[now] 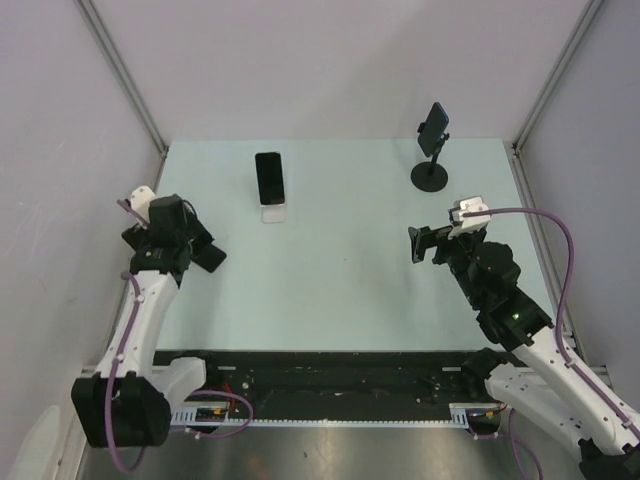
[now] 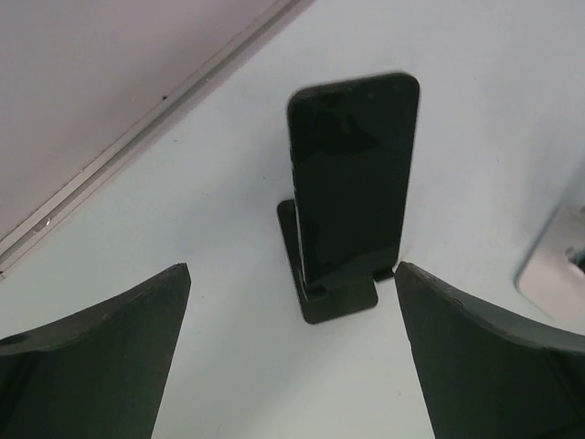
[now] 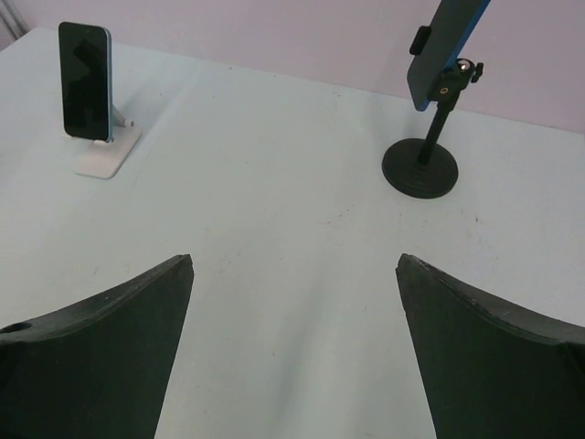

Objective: Remove the phone from the phone stand

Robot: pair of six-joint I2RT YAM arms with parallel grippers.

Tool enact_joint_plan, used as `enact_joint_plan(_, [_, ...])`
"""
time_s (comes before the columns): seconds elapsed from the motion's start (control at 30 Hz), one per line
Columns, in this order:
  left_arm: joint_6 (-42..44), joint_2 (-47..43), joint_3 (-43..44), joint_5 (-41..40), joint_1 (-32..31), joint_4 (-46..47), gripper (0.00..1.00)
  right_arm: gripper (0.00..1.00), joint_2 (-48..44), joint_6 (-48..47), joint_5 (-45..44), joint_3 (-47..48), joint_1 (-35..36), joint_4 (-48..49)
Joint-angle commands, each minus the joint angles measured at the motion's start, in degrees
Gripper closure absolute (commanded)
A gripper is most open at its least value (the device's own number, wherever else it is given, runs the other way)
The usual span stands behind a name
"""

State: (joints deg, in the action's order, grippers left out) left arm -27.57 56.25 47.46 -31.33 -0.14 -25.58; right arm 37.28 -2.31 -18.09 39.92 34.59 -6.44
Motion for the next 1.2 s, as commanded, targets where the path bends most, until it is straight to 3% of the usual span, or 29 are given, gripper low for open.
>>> enact_joint_plan(0.0, [-5.5, 6.5, 7.9, -1.7, 4.4, 0.3, 0.0, 0.0, -1.2, 0.6, 1.6, -0.5, 0.4, 1.9])
enact_joint_plan(0.3, [-8.1, 17.3, 14.6, 0.1, 5.9, 0.7, 0.0, 0.0, -0.5, -0.3, 5.3, -0.8, 0.3, 2.7])
enact_joint_plan(0.77, [-9.2, 27.1, 19.6, -1.8, 6.5, 1.6, 0.0, 0.0, 0.8, -2.7, 7.5, -0.8, 0.0, 3.0])
enact_joint_plan(1.17, [-9.3, 30.7, 20.1, -4.3, 6.8, 1.6, 0.0, 0.0, 1.7, -3.2, 8.7, -0.8, 0.0, 3.1])
